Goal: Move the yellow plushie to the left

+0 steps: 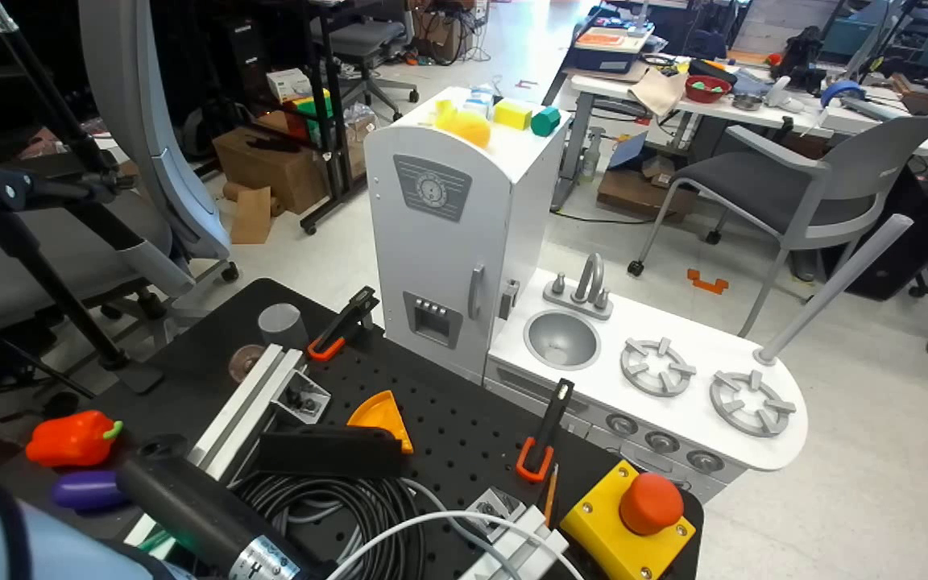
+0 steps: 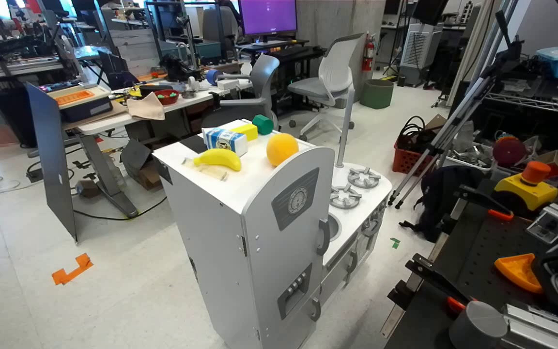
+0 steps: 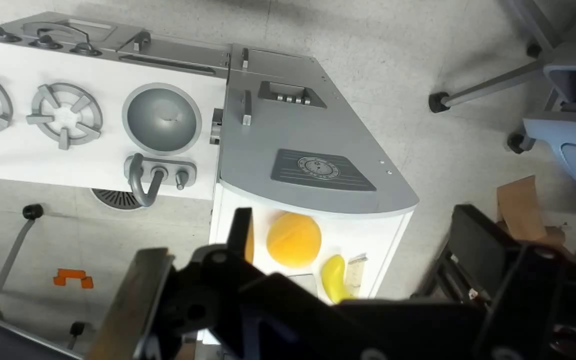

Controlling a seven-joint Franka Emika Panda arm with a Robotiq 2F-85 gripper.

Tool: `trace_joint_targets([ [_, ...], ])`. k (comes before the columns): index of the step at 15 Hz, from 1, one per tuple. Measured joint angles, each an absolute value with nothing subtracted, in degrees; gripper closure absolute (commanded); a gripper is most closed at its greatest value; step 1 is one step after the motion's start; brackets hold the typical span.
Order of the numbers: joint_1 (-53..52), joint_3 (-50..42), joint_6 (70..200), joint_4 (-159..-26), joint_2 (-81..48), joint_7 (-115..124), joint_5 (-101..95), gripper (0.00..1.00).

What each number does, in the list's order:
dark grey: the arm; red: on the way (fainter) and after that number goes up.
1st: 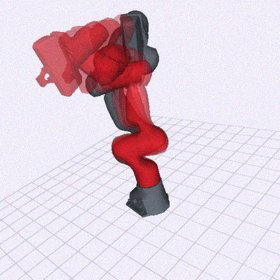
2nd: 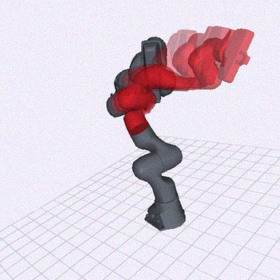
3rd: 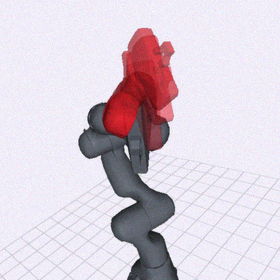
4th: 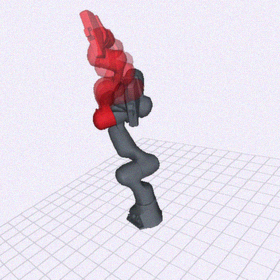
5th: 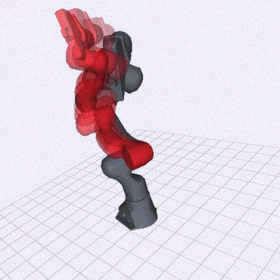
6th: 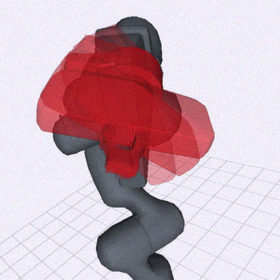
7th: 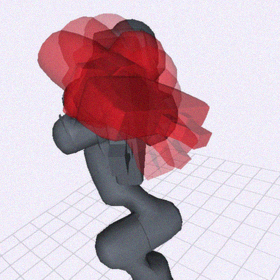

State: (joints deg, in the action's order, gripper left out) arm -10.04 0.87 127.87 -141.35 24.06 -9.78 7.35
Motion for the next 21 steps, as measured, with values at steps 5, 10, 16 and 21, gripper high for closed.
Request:
trace_joint_targets([
  [5,-10.0,0.9,127.7,-136.2,17.0,-9.5,7.4,0.0],
  [10,-9.7,1.2,125.4,-122.9,0.8,-7.8,7.4,0.0],
  [16,-9.3,3.0,120.2,-106.3,-16.7,-2.8,7.4,0.0],
  [21,-9.4,4.0,117.2,-97.4,-26.0,0.2,7.4,0.0],
])
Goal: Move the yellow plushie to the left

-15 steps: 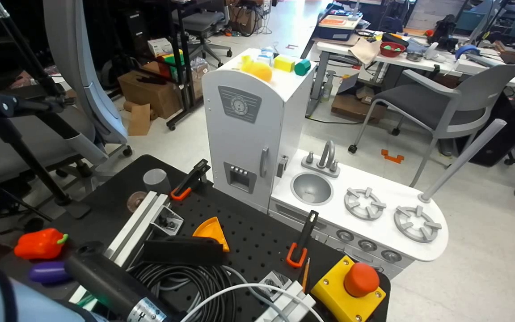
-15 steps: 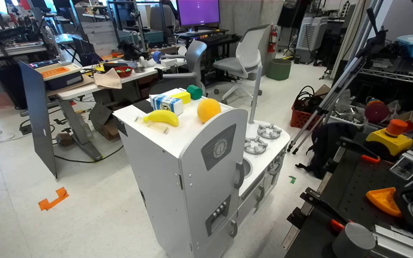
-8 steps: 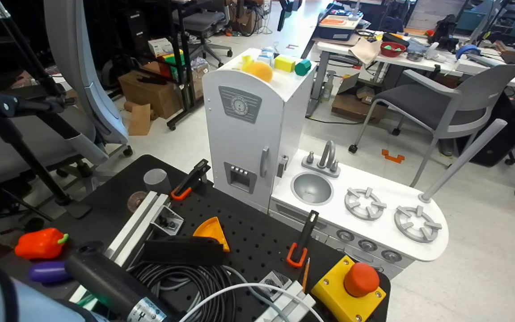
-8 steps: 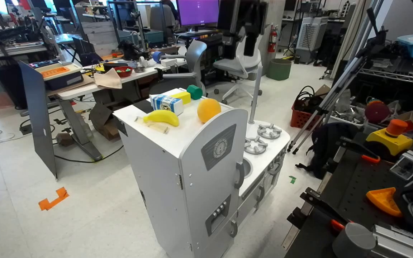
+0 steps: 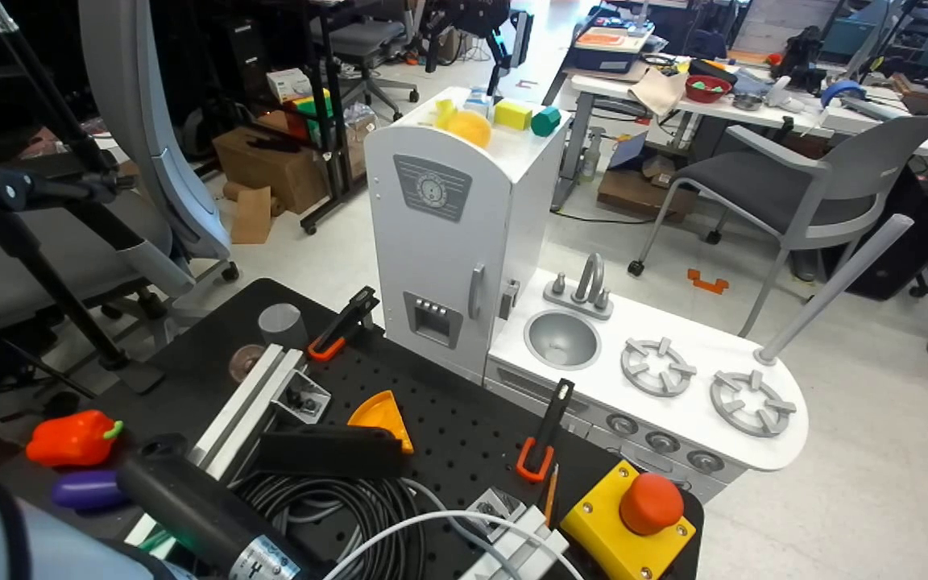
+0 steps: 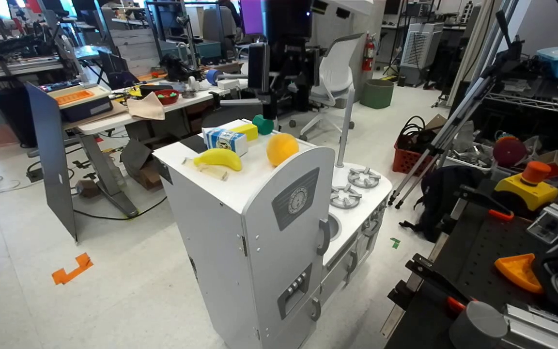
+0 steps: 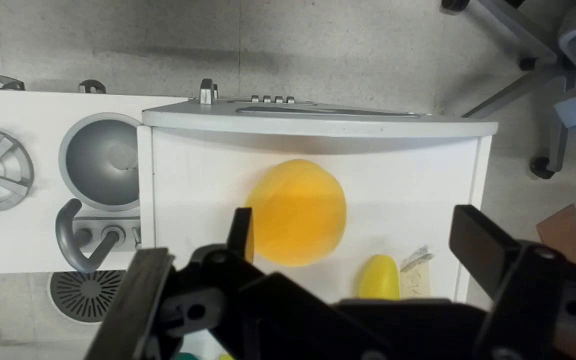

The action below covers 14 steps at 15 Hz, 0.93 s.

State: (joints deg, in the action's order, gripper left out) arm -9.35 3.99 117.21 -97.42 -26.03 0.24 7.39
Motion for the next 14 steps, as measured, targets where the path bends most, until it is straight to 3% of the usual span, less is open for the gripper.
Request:
trace_joint_targets([
  [14,-8.0,4.0,108.9,-85.8,-38.0,5.2,7.4,0.0],
])
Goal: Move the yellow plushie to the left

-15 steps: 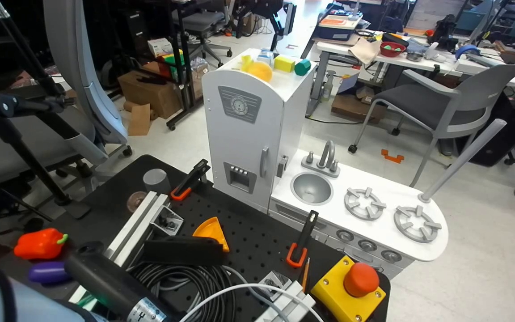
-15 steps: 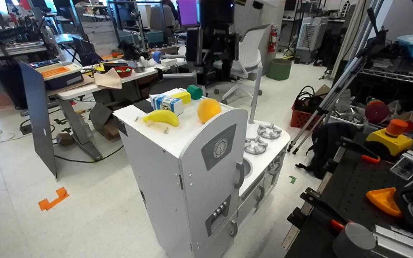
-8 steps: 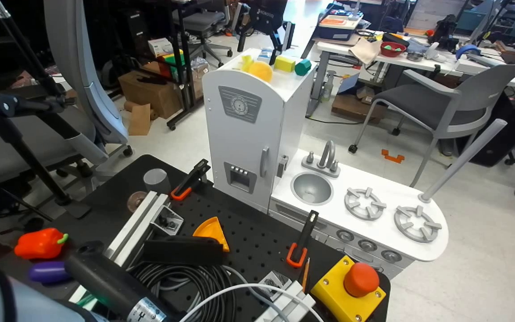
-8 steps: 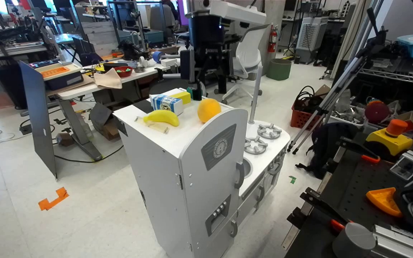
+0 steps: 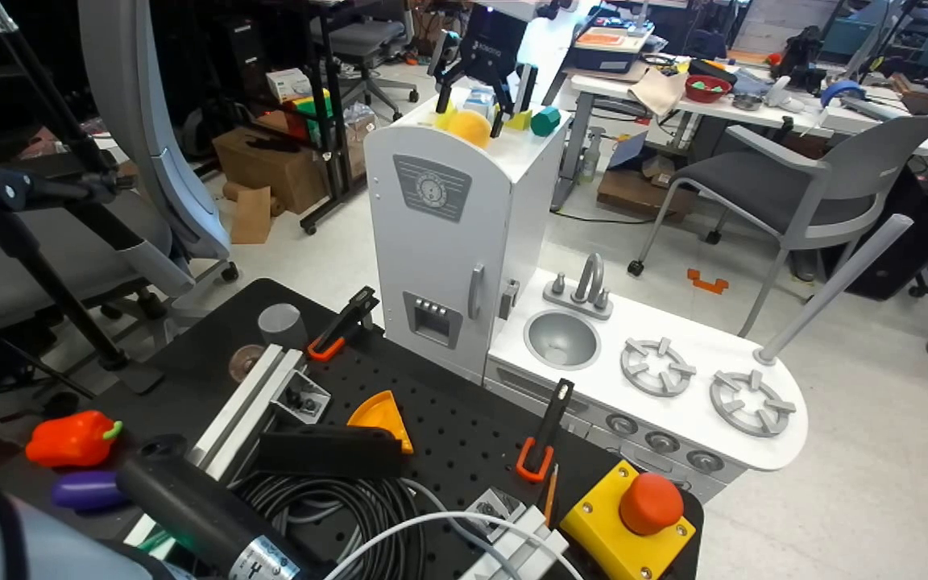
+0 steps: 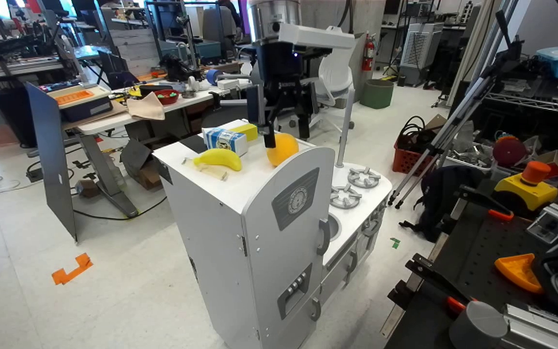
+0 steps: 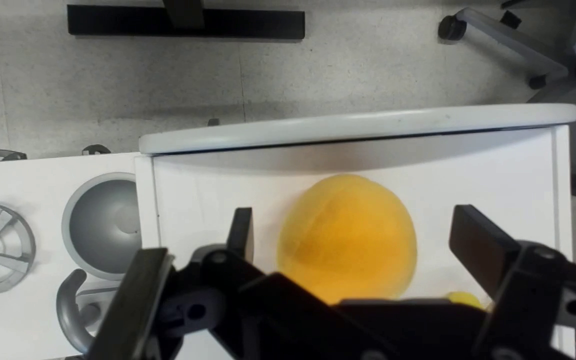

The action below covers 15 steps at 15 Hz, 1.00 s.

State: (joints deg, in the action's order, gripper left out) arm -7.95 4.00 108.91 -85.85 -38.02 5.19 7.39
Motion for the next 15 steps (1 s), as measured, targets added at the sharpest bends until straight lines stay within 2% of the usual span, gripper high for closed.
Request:
trace_joint_targets([
  [1,-7.9,4.0,108.9,-85.3,-38.5,5.5,7.4,0.07],
  [2,-7.9,4.0,108.9,-84.7,-39.0,5.9,7.4,0.26],
  [10,-7.6,4.0,108.8,-80.7,-41.4,7.4,7.4,0.86],
  [12,-7.4,4.1,107.8,-80.2,-41.4,7.3,7.5,0.97],
  [14,-7.4,4.3,106.5,-79.5,-41.4,7.1,7.6,0.94],
  [15,-7.4,4.7,106.1,-79.3,-41.4,7.0,7.7,0.96],
])
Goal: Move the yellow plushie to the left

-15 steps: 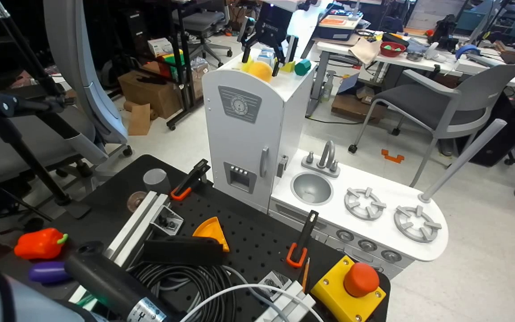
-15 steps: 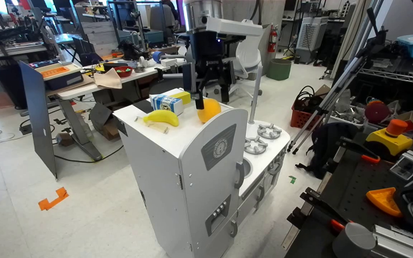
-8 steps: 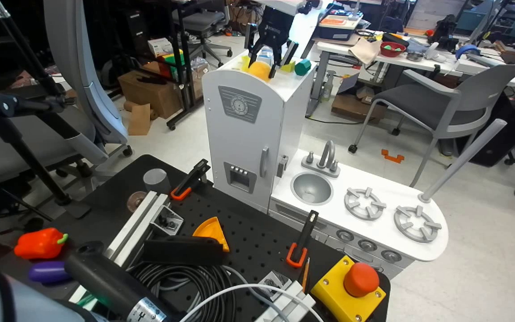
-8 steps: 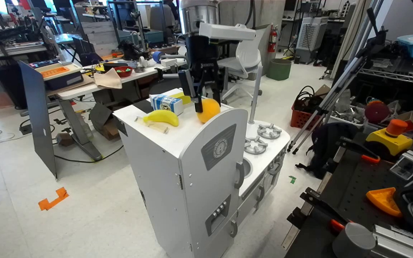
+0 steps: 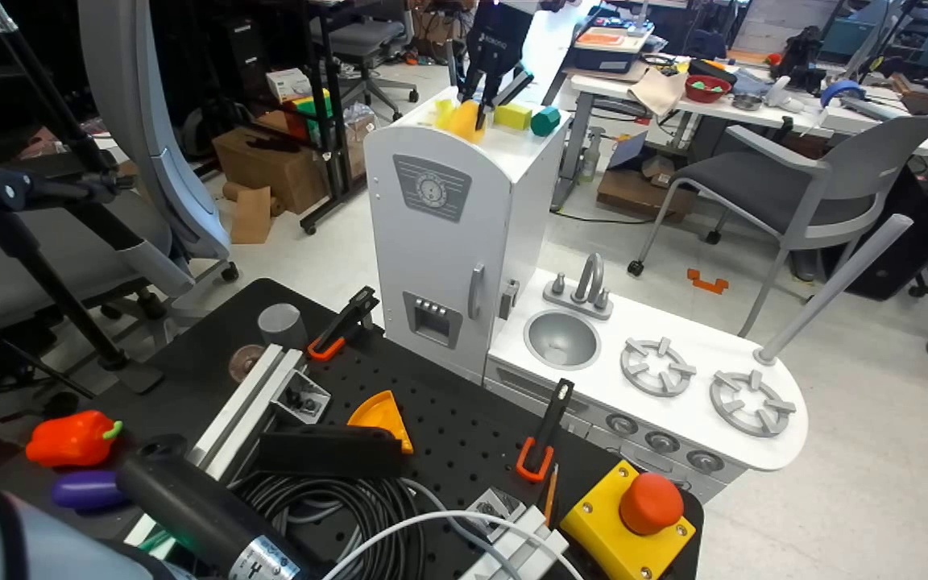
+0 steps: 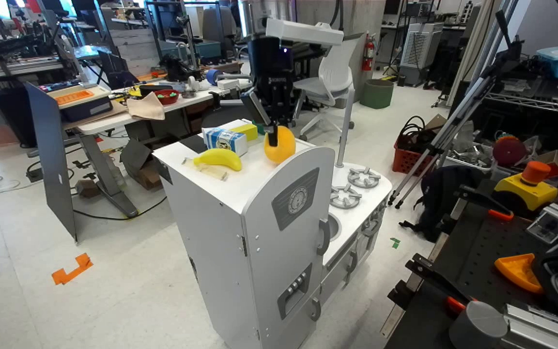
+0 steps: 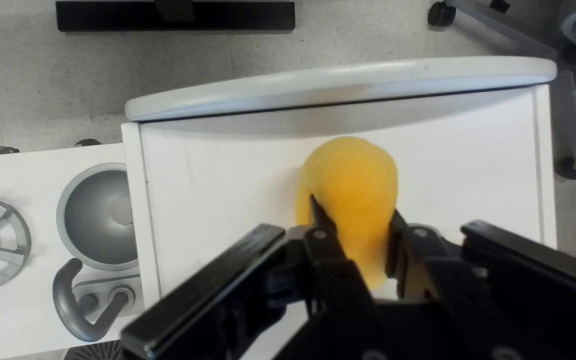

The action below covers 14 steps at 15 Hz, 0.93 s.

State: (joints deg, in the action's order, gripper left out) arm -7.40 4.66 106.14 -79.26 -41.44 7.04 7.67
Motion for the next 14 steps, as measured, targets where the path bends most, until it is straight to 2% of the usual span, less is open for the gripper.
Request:
trace_joint_targets([
  [14,-11.2,7.5,98.7,-69.5,-45.8,6.8,7.8,0.95],
])
